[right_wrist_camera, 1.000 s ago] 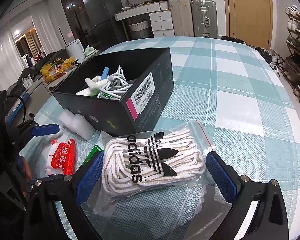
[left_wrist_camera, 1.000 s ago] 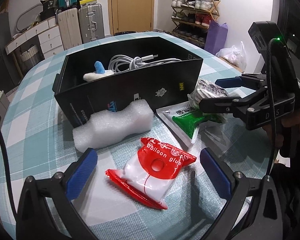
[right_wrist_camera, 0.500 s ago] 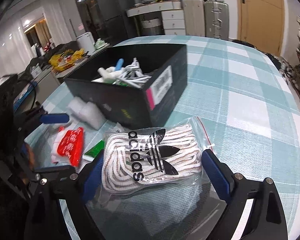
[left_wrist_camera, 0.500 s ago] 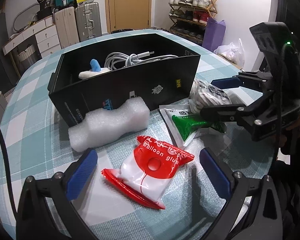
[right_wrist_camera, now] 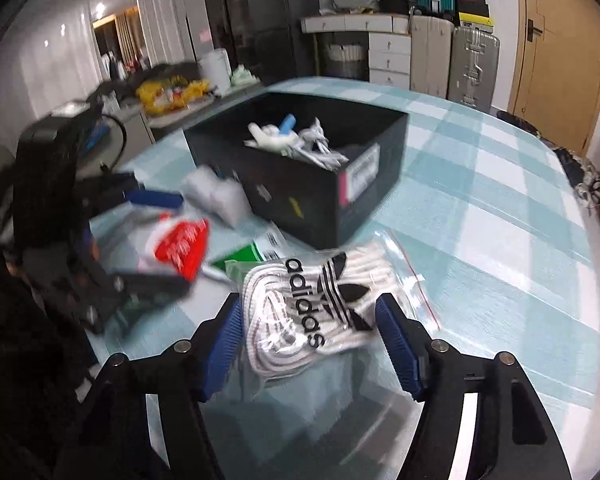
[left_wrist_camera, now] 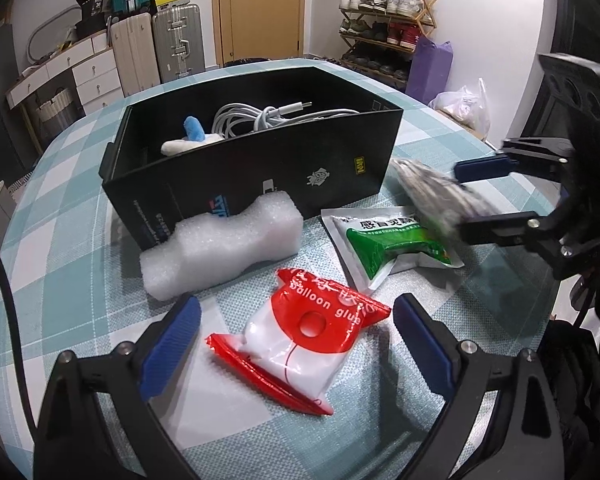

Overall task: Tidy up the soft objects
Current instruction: 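Grasp the red balloon glue packet with the left gripper while the right gripper grasps the Adidas rope bag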

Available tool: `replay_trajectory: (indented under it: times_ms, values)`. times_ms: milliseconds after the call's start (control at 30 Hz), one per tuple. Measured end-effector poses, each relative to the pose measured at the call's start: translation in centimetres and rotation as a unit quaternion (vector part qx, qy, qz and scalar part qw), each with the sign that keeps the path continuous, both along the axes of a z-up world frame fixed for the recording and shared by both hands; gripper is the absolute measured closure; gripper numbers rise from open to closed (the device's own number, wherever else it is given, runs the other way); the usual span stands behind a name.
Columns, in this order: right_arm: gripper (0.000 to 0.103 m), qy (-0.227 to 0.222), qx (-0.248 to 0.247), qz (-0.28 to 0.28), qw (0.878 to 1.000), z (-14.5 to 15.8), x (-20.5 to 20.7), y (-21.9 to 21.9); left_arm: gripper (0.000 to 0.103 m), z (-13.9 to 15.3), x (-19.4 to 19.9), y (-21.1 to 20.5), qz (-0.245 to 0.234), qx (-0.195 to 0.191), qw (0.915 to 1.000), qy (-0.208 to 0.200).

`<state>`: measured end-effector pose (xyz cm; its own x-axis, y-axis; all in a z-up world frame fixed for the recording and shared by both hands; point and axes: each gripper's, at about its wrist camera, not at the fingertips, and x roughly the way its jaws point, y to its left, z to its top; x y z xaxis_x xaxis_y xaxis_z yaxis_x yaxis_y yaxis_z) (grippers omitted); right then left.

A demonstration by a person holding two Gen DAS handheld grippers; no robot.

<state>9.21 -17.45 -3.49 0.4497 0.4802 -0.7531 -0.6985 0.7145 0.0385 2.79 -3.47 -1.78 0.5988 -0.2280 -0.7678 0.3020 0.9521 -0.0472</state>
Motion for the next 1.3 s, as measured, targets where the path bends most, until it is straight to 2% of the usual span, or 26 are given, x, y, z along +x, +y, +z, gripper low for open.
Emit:
replay_trajectory:
  times_ms: [67,167,300,400,567,700,933,1000,1100,1167,1300]
  values:
    - [0.023,-0.003,-0.016,-0.019,1.000,0.1,0.1,-1.0,0.006,0.0,-0.1,0.0,0.002,0.000,1.0000,-0.002]
    - [0.022,0.008,-0.011,-0.029,0.999,0.2,0.1,-2.6,0.006,0.1,-0.1,0.0,0.003,0.003,1.0000,-0.003]
    - [0.018,0.037,0.055,-0.040,0.997,0.6,0.7,-4.0,0.006,0.1,-0.1,0.1,0.007,0.004,1.0000,-0.005]
    - [0.018,0.060,0.074,-0.066,0.993,0.3,2.0,-3.3,0.006,0.1,-0.2,0.1,0.011,0.006,0.9999,-0.009]
    - [0.019,0.083,0.054,-0.109,0.989,-0.9,3.5,-1.7,0.009,0.2,-0.3,-0.1,0.012,0.009,0.9998,-0.012]
    - [0.019,0.061,0.011,-0.116,0.991,-1.4,3.6,-0.3,0.016,0.1,-0.6,-0.2,0.006,0.007,0.9999,-0.009]
    - [0.033,0.044,-0.007,-0.106,0.993,-1.7,3.4,0.2,0.021,0.4,-1.0,0.1,0.005,0.000,0.9999,-0.012]
    - [0.037,0.043,-0.005,-0.106,0.993,-1.7,3.4,0.0,0.035,0.3,-1.0,0.3,0.004,-0.006,0.9999,-0.010]
    - [0.045,0.039,-0.003,-0.106,0.994,-1.6,3.3,-0.3,0.040,0.3,-1.2,0.5,0.005,-0.011,0.9998,-0.012]
    - [0.051,0.035,-0.002,-0.104,0.994,-1.5,3.3,-0.4,0.049,0.4,-1.3,0.6,0.004,-0.014,0.9998,-0.015]
    - [0.056,0.027,0.001,-0.097,0.995,-1.2,2.9,-0.7,0.051,0.7,-1.5,0.8,0.007,-0.019,0.9996,-0.021]
